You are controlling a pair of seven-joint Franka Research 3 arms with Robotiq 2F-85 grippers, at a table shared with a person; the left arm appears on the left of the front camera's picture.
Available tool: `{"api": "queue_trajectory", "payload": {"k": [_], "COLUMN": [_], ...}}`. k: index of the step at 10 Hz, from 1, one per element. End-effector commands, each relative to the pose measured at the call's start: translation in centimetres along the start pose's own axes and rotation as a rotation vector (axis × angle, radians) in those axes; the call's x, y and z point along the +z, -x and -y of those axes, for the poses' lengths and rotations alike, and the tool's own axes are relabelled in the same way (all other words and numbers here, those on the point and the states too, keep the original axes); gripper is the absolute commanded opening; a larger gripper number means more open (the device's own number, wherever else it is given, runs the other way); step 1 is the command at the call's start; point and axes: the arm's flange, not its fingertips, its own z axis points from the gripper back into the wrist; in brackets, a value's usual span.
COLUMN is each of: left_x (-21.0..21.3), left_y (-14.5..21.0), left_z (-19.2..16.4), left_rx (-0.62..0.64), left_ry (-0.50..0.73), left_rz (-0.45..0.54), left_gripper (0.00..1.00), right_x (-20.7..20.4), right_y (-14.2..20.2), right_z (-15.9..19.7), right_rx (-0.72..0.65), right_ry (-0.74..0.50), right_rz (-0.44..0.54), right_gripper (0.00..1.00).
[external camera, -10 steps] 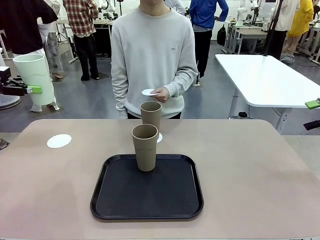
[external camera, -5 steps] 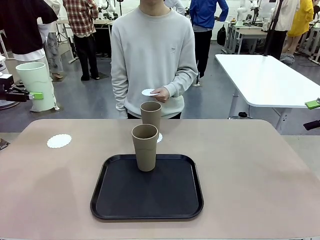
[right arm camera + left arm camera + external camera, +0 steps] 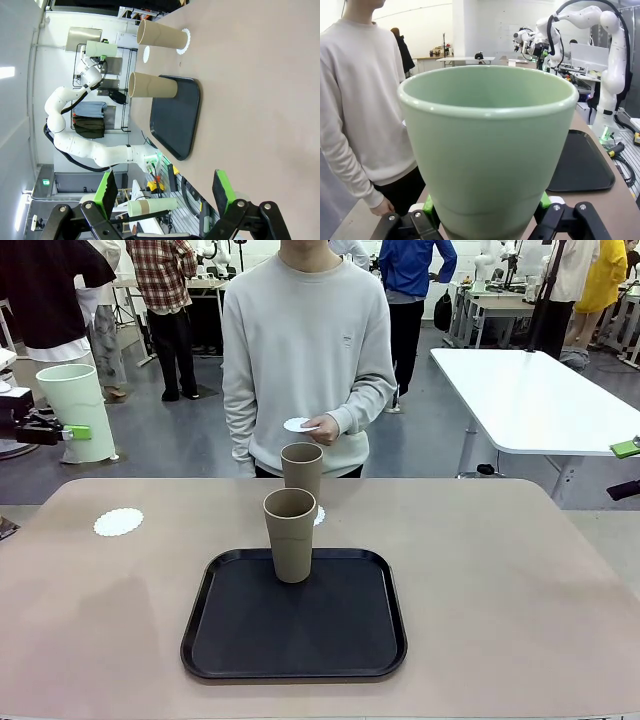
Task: Place coasters on the table and set cups on them.
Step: Take one Reusable plastic cup from the Flat Tray and place it on a coaster set by the human.
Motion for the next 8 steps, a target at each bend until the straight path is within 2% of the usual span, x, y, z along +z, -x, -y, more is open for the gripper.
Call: {"api": "queue_trajectory", "payload": {"k": [1, 8], "left_x": [-0.20, -0.14], "left_y": [-0.05, 0.07], "left_z": [0.77, 0.04], "left_rx": [-0.019, -0.002], "left_ry": [0.010, 0.003], "left_rz": [-0.006, -0.001], "left_gripper": [0.84, 0.84], "right_x": [-0.12, -0.12], "right_y": [-0.11, -0.11], "right_z": [-0.01, -0.01], "right_rx": [0.009, 0.009], "right_ry": [-0.002, -0.002], "right_rz": [0.007, 0.007], "right_gripper": [1.00, 1.00]}}
